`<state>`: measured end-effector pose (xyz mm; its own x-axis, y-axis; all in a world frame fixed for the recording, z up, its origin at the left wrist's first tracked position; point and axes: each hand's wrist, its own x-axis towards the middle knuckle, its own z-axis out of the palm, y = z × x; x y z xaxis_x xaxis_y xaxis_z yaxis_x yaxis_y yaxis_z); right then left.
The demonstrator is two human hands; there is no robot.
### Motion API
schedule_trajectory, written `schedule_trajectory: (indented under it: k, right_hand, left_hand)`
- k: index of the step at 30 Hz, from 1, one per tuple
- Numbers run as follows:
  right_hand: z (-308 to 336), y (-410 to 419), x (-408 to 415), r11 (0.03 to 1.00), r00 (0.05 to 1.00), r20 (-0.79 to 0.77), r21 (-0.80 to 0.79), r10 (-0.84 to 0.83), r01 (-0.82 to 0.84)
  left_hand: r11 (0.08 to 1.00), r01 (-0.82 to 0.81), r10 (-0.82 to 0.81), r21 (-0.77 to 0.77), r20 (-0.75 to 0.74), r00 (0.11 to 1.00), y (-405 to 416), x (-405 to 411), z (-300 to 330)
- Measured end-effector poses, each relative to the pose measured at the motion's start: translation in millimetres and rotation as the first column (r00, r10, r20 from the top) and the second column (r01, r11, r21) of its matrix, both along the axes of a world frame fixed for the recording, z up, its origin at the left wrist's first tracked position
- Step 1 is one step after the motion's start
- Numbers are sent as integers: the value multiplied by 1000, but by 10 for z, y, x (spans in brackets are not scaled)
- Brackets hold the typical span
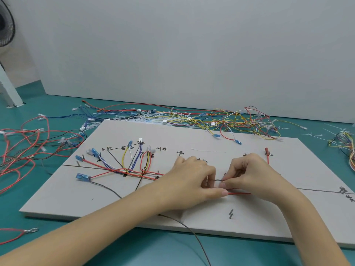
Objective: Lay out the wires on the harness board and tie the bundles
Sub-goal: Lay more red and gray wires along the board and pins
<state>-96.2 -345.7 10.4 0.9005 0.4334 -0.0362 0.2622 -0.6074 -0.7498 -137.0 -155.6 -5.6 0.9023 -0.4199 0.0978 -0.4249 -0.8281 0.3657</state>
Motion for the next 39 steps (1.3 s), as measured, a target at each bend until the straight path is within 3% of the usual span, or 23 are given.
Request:
schedule_trajectory:
  k: [7,10,12,14,18,20,24,27,30,33,39]
  right_hand:
    - [25,-44,-30,998,997,-55,9,55,-54]
    - [3,-7,2,997,993,90,-17,-77,79]
    - [-56,65,23,950,954,260,-229,-149,211]
    - [-106,150,3,862,951,287,-448,-111,236]
    - [-116,215,14,760,948,315,-606,-39,233]
    - [-115,238,25,768,944,328,-598,-28,230]
    - [-69,120,156,844,934,282,-427,-218,326]
    - [-55,-197,398,730,853,313,-443,-418,520]
    - [-104,-479,591,625,803,230,-526,-549,577]
    - [-165,-576,716,612,816,197,-573,-543,545]
    - [-182,-485,791,553,778,297,-567,-554,611]
  left_hand:
    - [999,39,-36,29,-100,994,-94,18,-42]
    - [998,36,-43,-58,-121,992,-51,19,-60]
    - [995,35,-43,-89,-88,995,-43,11,-82]
    - [996,42,-46,-79,-43,998,-52,-3,-98]
    - [998,23,-30,52,141,990,-45,-47,-136]
    - [987,-45,4,154,253,967,-18,-62,-163]
    - [990,-106,89,98,162,983,1,-64,-160]
    - [992,-111,107,55,65,992,25,-68,-179]
    - [994,-111,111,17,-5,994,65,-63,-162]
    - [994,-109,108,-27,-21,994,67,-55,-145]
    - [994,-104,104,-38,-17,994,73,-50,-156]
